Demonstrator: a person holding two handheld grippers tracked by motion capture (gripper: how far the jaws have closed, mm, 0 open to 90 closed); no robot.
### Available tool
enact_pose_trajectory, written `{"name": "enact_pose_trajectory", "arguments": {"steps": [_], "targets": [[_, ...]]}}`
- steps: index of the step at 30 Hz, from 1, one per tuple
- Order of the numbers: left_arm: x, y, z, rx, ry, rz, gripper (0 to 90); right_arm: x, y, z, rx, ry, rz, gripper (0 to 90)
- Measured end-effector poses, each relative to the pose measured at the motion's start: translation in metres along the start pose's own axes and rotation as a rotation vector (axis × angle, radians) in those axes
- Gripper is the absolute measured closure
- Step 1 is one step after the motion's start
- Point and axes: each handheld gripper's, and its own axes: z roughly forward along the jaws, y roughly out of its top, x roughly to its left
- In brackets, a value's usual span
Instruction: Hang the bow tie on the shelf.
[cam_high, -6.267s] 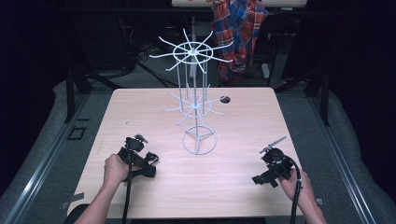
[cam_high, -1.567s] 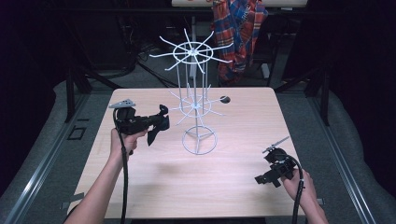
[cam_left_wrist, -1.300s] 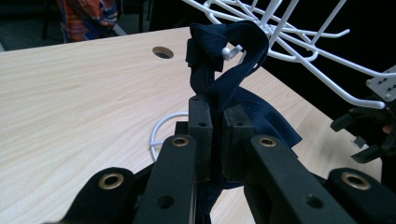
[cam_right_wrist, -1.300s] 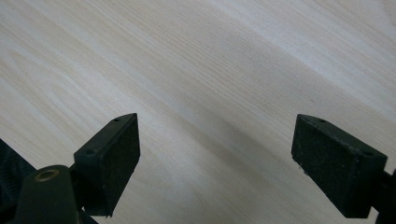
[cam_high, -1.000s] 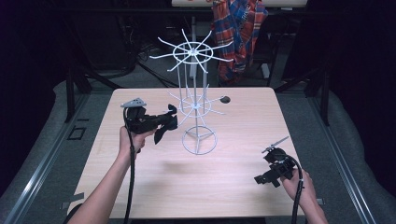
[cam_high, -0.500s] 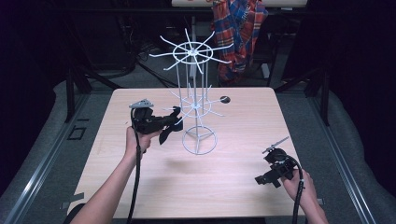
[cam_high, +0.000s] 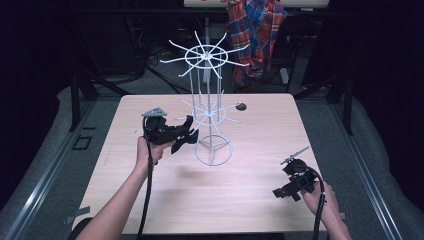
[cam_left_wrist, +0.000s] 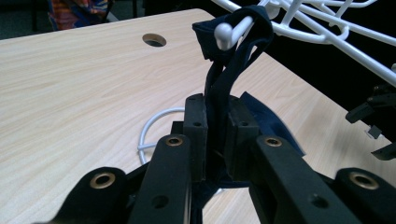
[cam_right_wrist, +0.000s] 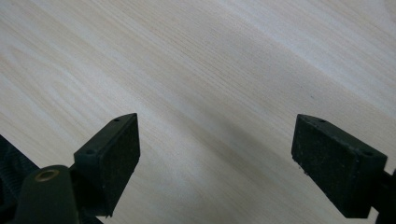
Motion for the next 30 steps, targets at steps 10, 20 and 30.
{"name": "enact_pose_trajectory", "arguments": {"steps": [10, 20, 30], "targets": [[0.0012, -0.0017, 0.0029, 0.016, -0.002, 0.001, 77.3, 0.0001, -0.0002, -0.0004, 0.004, -0.006, -0.011, 15.2], [0.0009, -0.0019, 0.0050, 0.029, -0.010, -0.011, 72.8, 0.0000, -0.0004, -0.0002, 0.005, -0.006, -0.010, 15.2], [0.0029, -0.0017, 0.0023, 0.019, -0.004, -0.010, 69.2, 0.0000, -0.0012, -0.0002, 0.006, -0.010, -0.008, 15.2]]}}
